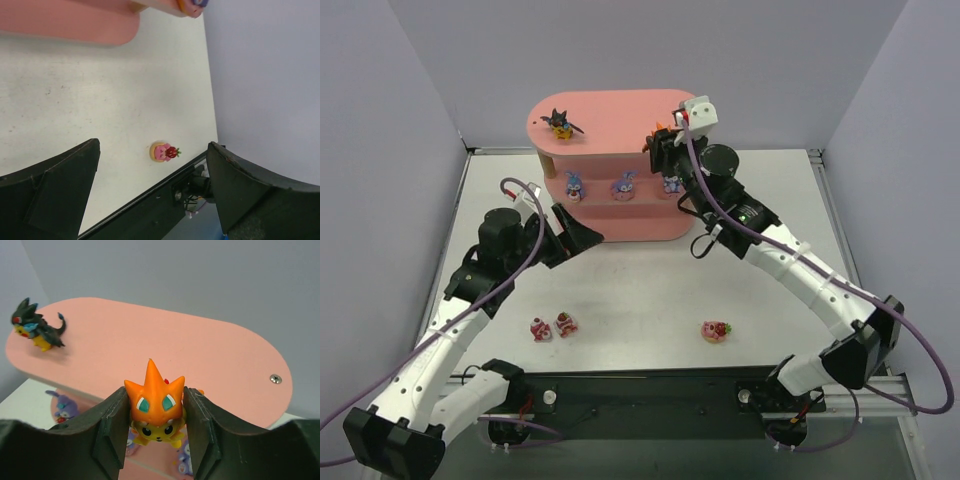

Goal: Place and organize the plastic toys onto the shelf

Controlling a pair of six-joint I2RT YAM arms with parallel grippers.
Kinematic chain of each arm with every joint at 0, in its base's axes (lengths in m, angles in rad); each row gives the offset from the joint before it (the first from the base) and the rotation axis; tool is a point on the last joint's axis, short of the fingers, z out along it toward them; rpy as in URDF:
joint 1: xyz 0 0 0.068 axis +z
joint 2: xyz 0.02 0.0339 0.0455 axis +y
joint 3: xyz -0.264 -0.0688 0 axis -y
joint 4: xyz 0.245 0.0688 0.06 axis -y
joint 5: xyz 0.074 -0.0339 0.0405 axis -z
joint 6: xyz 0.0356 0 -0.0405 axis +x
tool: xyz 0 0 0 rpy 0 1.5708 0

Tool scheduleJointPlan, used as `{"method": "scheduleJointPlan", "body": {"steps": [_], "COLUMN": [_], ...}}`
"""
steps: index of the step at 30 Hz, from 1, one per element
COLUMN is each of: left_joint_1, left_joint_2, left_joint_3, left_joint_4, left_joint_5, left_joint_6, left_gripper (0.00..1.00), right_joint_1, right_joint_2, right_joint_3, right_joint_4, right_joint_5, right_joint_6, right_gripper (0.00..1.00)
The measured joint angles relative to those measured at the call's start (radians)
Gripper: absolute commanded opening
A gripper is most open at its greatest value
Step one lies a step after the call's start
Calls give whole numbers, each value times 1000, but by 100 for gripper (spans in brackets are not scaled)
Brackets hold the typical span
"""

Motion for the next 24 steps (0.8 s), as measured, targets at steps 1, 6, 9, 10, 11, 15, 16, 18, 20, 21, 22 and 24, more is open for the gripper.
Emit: {"method": "scheduleJointPlan", "body": {"steps": [1, 6, 9, 10, 11, 15, 16, 18, 20, 21, 22, 24], "left_joint_1": [0, 0, 0, 0, 0, 0, 0, 0, 0, 0, 0, 0], "left_joint_2": [3, 40, 65, 73, 79, 87, 87, 87, 87, 87, 87, 87], "left_joint_3": [-20, -103, -122, -122, -122, -122, -122, -122, -124, -125, -126, -128], "left_joint_4": [0, -10, -19, -20, -19, -19, -19, -19, -17, -16, -16, -14], "left_joint_5": [0, 2, 5, 5, 5, 4, 3, 0, 0, 0, 0, 0], "left_joint_6": [20, 77, 100, 106, 113, 134, 138, 145, 148, 148, 148, 148], "left_gripper": [97, 97, 97, 97, 97, 97, 97, 97, 97, 97, 97, 97], "right_joint_1": [-10, -49, -58, -62, -63, -63, -63, -63, -63, -63, -63, -63], "right_joint_2": [24, 147, 195, 204, 212, 218, 218, 217, 216, 214, 211, 200], "right_joint_3": [2, 53, 84, 92, 97, 98, 98, 97, 91, 84, 76, 48], "right_joint_4": [29, 129, 169, 179, 185, 193, 193, 194, 199, 205, 210, 230], "right_joint_5": [3, 7, 10, 13, 16, 31, 36, 43, 49, 51, 54, 58], "right_joint_6": [-12, -46, -49, -48, -47, -30, -24, -18, -13, -12, -10, -4], "right_gripper": [0, 0, 0, 1, 2, 11, 12, 16, 17, 18, 20, 26]}}
